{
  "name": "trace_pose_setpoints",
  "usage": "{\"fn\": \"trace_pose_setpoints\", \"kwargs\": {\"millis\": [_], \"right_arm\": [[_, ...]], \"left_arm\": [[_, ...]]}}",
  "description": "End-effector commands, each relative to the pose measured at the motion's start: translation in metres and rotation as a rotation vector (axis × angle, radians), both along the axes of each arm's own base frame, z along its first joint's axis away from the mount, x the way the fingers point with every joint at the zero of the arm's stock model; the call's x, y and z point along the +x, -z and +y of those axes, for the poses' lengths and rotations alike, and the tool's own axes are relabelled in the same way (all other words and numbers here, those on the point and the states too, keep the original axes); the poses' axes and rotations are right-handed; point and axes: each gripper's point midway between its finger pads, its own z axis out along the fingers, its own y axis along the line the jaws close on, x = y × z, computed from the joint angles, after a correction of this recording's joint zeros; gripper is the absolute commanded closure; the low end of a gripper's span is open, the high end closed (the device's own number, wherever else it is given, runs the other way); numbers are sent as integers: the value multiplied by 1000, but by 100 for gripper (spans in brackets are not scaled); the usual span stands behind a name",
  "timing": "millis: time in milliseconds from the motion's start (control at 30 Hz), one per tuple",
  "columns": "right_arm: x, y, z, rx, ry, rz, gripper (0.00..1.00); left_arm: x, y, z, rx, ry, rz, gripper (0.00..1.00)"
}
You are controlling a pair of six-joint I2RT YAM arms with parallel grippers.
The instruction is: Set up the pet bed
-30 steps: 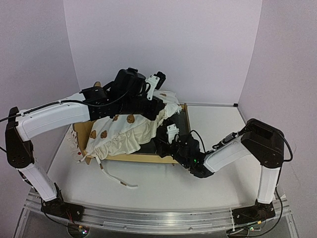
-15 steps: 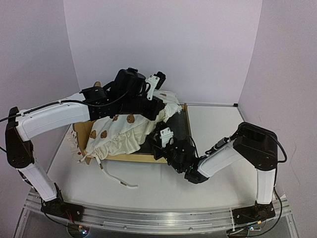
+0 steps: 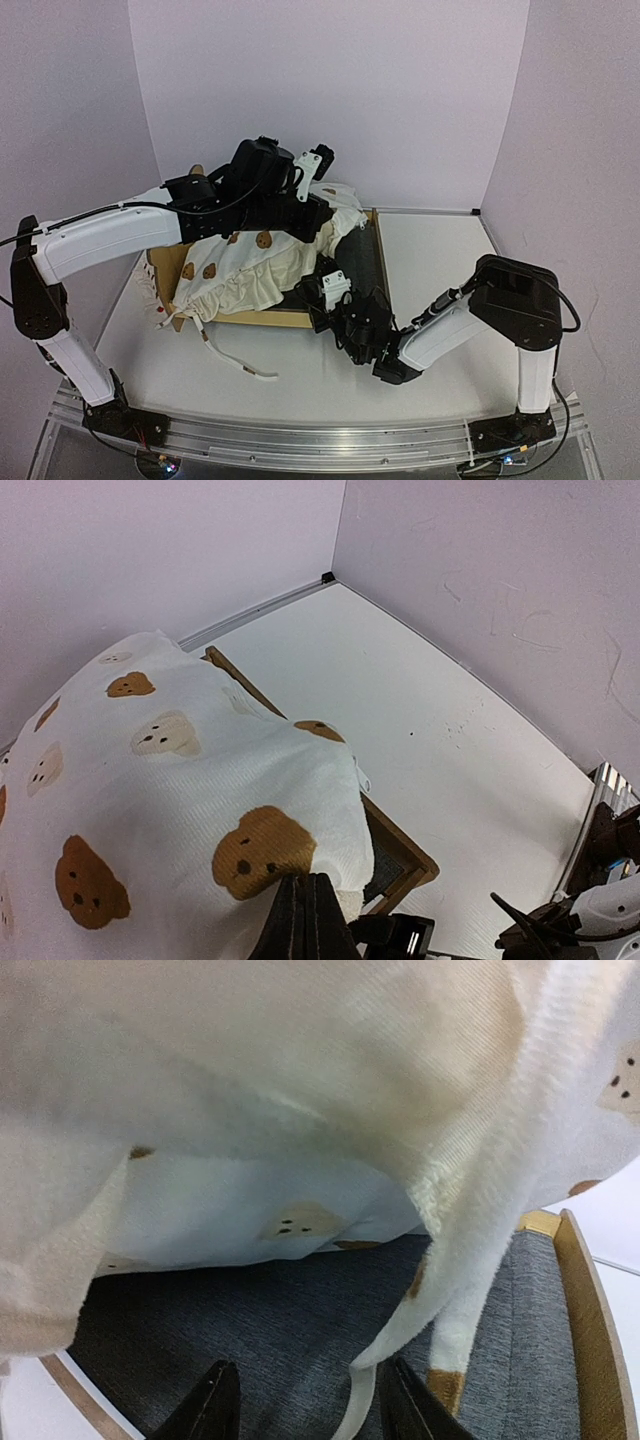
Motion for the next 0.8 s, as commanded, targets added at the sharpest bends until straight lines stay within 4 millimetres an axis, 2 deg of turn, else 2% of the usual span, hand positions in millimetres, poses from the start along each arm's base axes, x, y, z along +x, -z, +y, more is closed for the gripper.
{"fn": "trace_pose_setpoints", "kwargs": {"millis": [0,200,500,767], "right_arm": [[2,-22,-15,79,69,-17,51],[6,-30,-8,71,76,-42,51],[10,-32,-7,76,100,-48,49],[22,-41,0,43,163,-89,40]], "left_arm": [[-4,-42,-4,-91,14,-56,100],[-4,-42,-4,-91,14,-56,100],[-4,-43,-3,-89,11,-59,100],[-4,-44,-4,-93,16,-60,100]]}}
